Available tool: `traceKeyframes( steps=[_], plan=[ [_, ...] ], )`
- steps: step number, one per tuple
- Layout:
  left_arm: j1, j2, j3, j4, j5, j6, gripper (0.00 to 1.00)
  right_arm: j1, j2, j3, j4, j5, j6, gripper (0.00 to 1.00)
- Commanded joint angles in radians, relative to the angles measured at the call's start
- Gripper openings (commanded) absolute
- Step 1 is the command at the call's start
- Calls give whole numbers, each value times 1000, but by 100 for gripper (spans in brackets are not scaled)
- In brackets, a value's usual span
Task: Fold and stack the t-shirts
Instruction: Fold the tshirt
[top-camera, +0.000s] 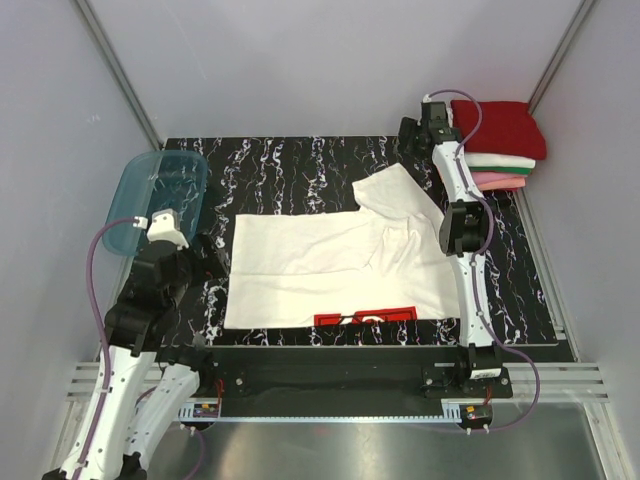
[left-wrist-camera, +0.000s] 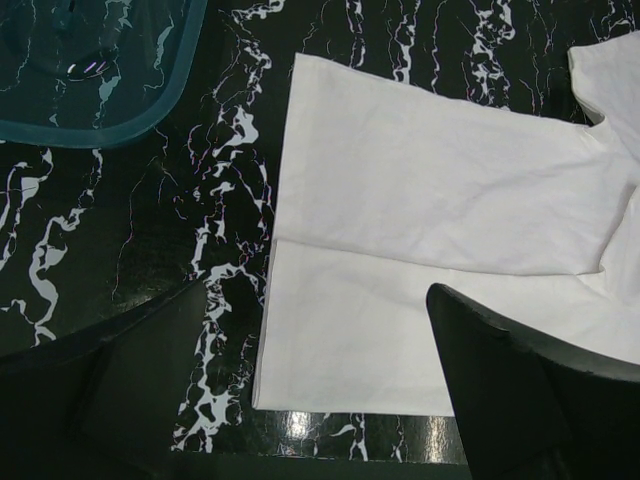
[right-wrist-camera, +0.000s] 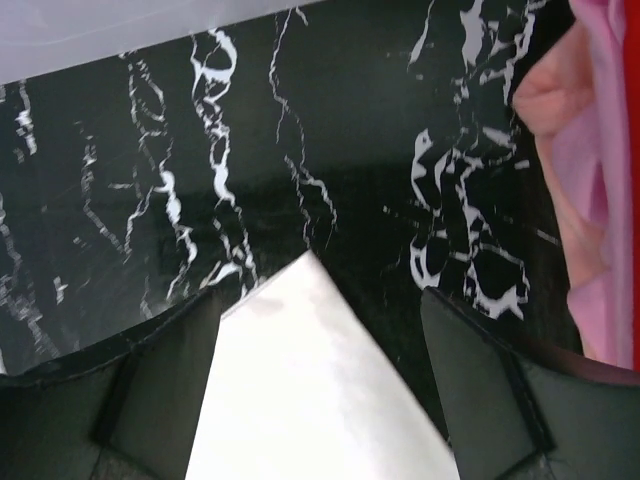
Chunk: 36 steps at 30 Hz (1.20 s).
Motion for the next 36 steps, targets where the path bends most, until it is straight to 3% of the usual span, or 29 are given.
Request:
traceKeyframes(
  steps=[1,4,8,12,16,19,20,26,30,36],
  plan=[
    [7,9,-5,58,-15,18,99,34,57,101,101,93,-76,88],
    [9,8,-5,55,-19,17,99,37,57,27,142,110,-71,88],
    [10,2,-5,57,-21,15,99,38,109,61,118,104,-68,87],
    [13,3,-7,57,-22,15,99,55,115,64,106,92,-48,79],
    [19,0,-5,55,-27,15,99,64,118,58,69,64,-16,68],
    [19,-8,-7,55,-31,14,99,69,107,24,60,55,4,53],
    [19,-8,-7,55,-34,15,99,69,103,13,60,30,8,43],
    [19,-8,-7,52,-41,12,99,74,95,-5,32,15,11,24],
    [21,-9,-8,52,-44,12,99,74,78,-37,38,6,7,0],
    [30,-9,-10,55,-44,15,99,74,23,-114,90,-14,-13,0]
  ],
)
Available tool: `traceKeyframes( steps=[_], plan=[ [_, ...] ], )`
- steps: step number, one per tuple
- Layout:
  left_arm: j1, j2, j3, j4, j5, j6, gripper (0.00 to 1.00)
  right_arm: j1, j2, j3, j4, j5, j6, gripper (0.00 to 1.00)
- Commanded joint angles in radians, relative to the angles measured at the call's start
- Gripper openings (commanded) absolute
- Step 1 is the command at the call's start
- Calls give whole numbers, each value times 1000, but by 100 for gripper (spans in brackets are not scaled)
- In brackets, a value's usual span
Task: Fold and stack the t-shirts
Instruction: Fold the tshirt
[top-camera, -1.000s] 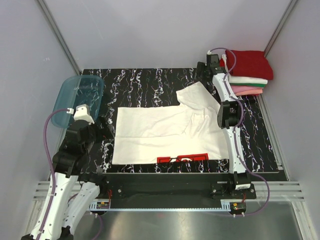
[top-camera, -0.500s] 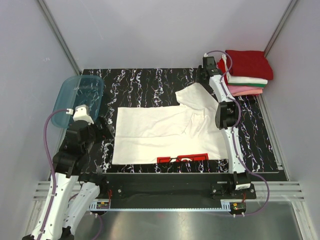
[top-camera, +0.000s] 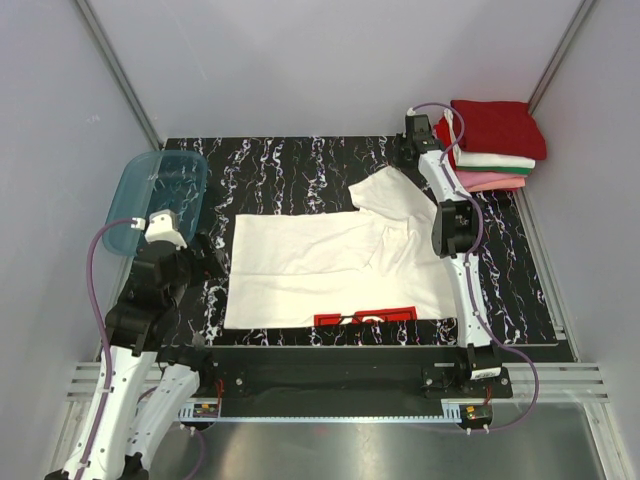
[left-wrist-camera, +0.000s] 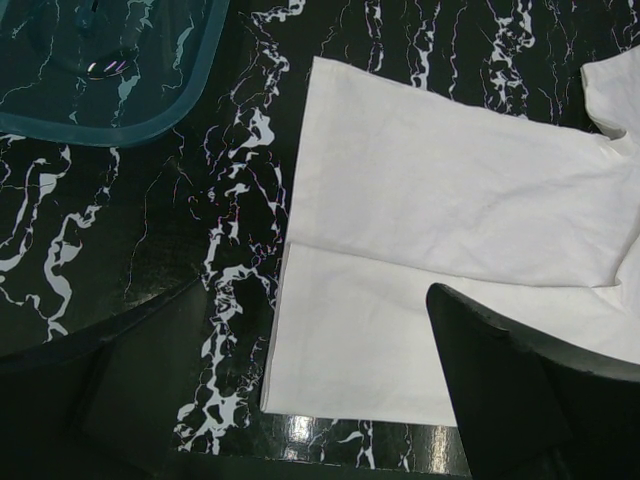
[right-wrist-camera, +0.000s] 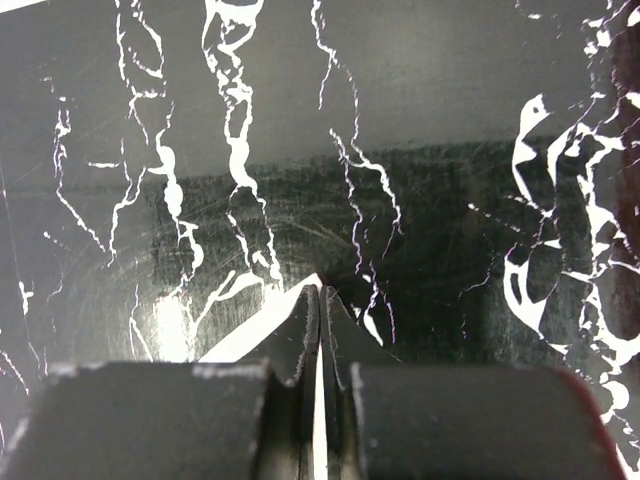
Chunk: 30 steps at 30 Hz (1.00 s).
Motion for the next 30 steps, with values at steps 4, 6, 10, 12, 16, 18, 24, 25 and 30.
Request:
traceKeyframes(
  steps=[4,6,10,12,16,18,24,25,30],
  plan=[
    [28,9,3,55,-8,20,99,17,-173,-181,15,-40,-25,0],
    [57,46,10,64,25,35,99,16,-255,-212,20,-37,-26,0],
    [73,228,82,100,49,29,99,19,-426,-380,64,-75,-8,0],
    [73,386,154,148,52,14,99,17,-535,-483,104,-92,14,0],
    [71,796,364,200,88,-16,96,17,-664,-607,115,-114,34,0],
    [71,933,494,172,90,-42,95,17,-743,-702,135,-132,49,0],
    [79,1329,740,125,115,-71,86,17,-934,-941,205,-160,89,0],
    [79,1406,777,116,121,-69,85,17,-954,-965,211,-166,92,0],
    [85,1540,880,67,115,-97,82,17,-1071,-1077,227,-177,87,0]
  ],
)
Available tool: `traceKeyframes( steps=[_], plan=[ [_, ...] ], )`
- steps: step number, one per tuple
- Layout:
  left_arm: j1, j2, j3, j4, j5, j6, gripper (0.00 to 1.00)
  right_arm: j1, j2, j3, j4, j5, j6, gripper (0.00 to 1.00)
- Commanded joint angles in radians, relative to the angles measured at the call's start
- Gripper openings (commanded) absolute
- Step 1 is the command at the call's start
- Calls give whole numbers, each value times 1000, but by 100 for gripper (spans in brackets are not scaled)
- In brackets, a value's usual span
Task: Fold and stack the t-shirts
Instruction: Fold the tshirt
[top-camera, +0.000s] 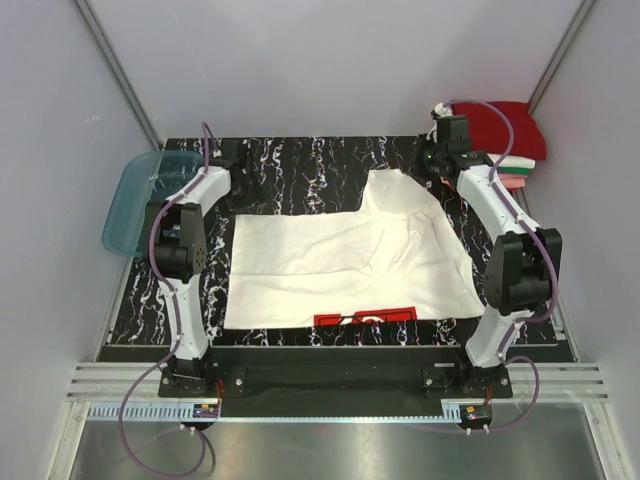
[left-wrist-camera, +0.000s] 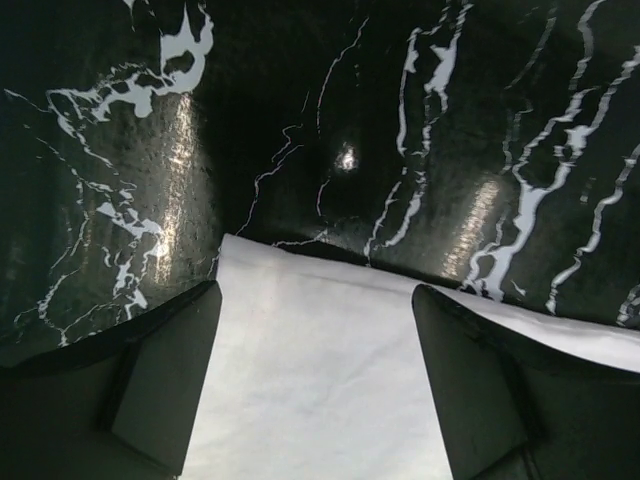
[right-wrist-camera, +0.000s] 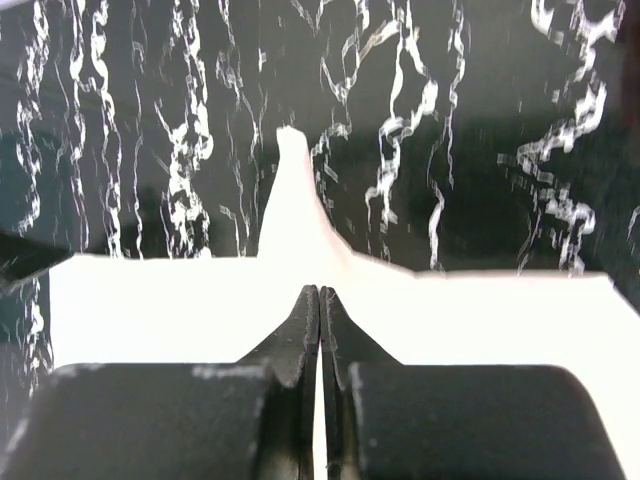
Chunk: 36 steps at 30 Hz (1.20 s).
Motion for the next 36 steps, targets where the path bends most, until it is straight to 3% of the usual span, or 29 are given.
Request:
traceKeyframes(
  steps=[1,9,14,16,20,26,27,36],
  plan=[
    [11,18,58,-32,9,-35,82,10,-103,-47,55,-31,8,0],
    [17,90,63,-17,-4,-78,82,10,-200,-134,66,-59,14,0],
    [17,107,57,-8,-8,-97,75,10,-226,-176,71,-54,5,0],
    [17,113,63,-5,-7,-95,66,10,-228,-185,72,-57,5,0],
    [17,115,64,-8,1,-87,33,10,-235,-199,75,-48,0,0],
    [17,113,71,-28,-4,-78,13,10,-249,-196,65,-33,-8,0],
    [17,110,71,-31,-7,-74,2,12,-254,-196,60,-31,-9,0],
    [3,-18,22,-69,-71,-23,0,10,-359,-243,22,21,-38,0]
  ],
)
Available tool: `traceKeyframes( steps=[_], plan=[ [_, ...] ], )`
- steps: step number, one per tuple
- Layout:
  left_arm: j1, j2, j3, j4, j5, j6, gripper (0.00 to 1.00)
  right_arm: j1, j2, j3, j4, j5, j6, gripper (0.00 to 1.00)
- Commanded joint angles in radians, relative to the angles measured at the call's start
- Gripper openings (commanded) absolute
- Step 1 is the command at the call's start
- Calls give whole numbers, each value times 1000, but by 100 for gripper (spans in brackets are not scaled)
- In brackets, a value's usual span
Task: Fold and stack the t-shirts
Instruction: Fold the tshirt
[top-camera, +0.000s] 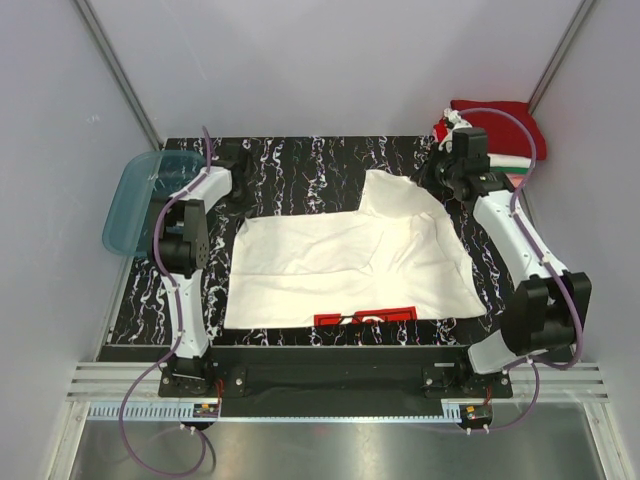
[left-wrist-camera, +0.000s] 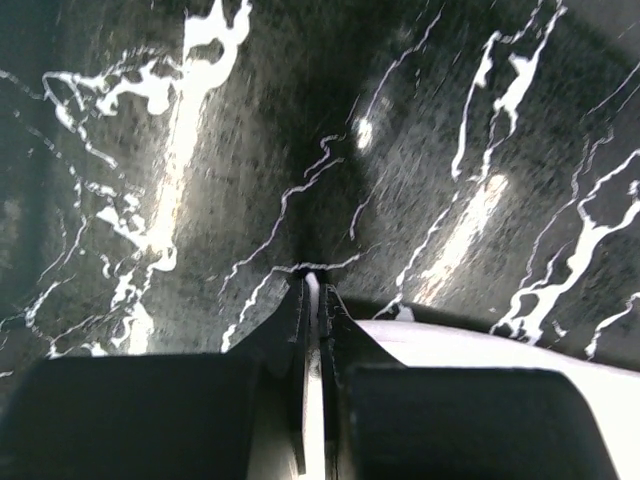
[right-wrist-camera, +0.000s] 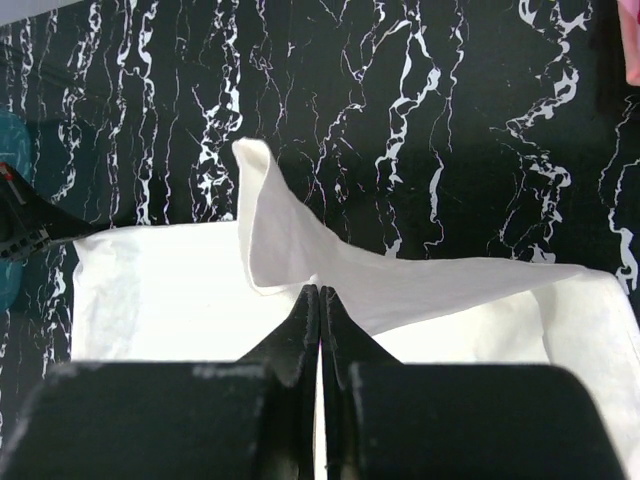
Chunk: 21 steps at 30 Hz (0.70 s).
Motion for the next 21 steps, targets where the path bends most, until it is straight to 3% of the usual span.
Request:
traceKeyframes(
  steps=[1,10,21],
  plan=[
    [-8,-123,-60,-19,-53,40,0,9,-116,-32,-8,39,-17,0],
    [-9,-364,-298,54,-81,75,0,9,-367,-265,-25,118,20,0],
    [-23,-536,-450,62,-67,66,0,9,-642,-435,-88,246,77,0]
  ],
)
